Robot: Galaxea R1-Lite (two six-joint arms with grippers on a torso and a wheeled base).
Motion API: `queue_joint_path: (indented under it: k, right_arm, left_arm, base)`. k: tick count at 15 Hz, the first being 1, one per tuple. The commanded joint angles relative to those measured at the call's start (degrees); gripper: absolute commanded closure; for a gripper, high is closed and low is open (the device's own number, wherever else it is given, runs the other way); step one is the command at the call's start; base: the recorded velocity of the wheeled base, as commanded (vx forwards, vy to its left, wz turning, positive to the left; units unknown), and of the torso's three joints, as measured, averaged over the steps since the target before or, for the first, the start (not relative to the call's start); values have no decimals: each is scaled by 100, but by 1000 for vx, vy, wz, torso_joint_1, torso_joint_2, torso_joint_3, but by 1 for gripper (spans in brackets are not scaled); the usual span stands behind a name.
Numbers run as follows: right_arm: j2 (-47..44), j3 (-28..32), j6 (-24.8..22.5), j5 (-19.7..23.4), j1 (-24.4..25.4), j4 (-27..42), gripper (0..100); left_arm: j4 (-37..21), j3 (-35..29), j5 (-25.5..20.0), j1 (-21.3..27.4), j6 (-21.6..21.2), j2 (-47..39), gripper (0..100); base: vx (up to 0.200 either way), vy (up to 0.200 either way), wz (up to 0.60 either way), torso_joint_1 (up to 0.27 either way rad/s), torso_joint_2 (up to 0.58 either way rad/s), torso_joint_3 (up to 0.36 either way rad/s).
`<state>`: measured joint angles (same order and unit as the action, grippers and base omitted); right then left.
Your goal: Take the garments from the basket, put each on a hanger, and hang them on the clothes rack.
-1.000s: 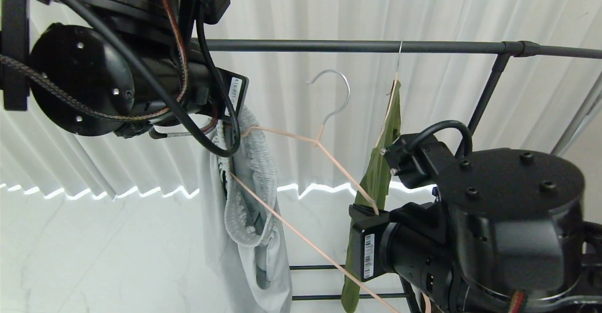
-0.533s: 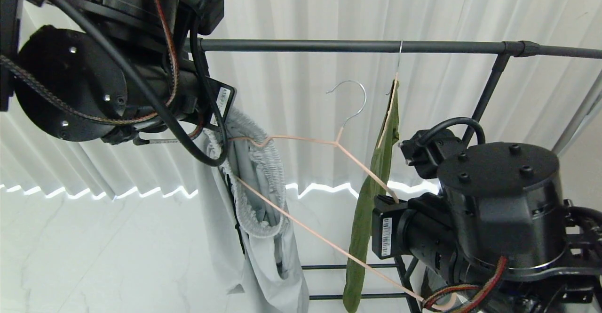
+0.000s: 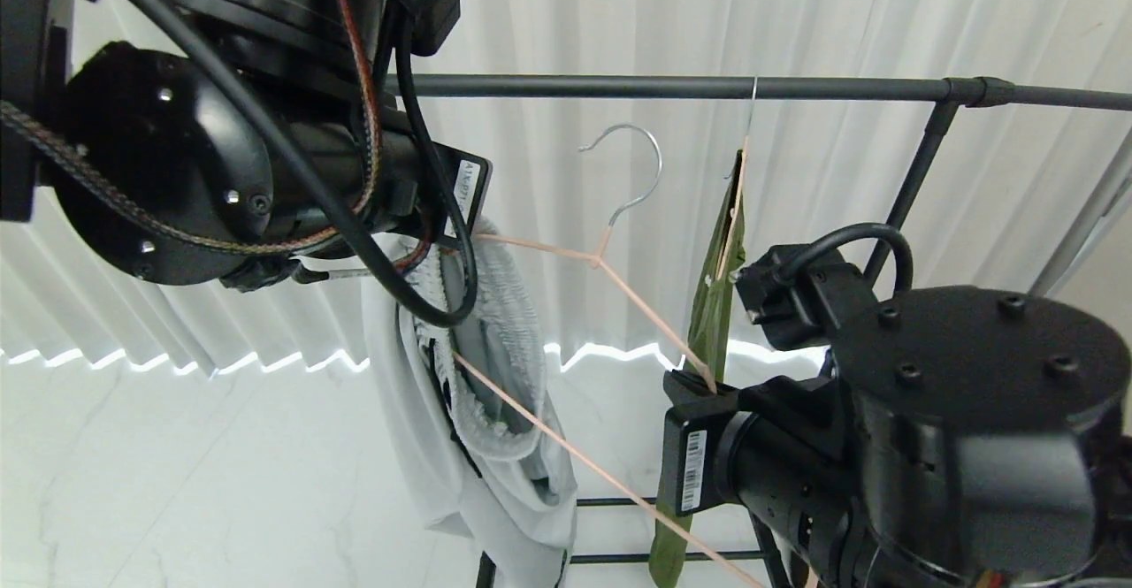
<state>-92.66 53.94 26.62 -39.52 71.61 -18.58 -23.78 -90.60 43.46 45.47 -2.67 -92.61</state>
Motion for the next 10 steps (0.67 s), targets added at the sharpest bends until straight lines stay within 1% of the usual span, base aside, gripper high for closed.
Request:
queue_joint_path:
  k: [1, 2, 6, 10]
  right_arm:
    - [-191, 29, -17, -3, 125, -5, 100]
    - [-270, 37, -34, -3, 117, -14, 100]
    - [-402, 64, -17, -38, -15, -41, 100]
    - [-595, 292, -34, -47, -112, -339, 100]
  left_arm:
    - [5, -160, -4, 120, 21, -55, 100]
    - [5, -195, -4, 234, 21, -38, 100]
    - [5, -151, -4, 384, 30, 77, 100]
    - [-3, 7, 5, 674, 144, 156, 100]
  base:
    - [0, 0, 0, 0, 0, 0]
    - [0, 0, 0, 0, 0, 0]
    - [0, 0, 0, 0, 0, 0]
    - [0, 0, 0, 0, 0, 0]
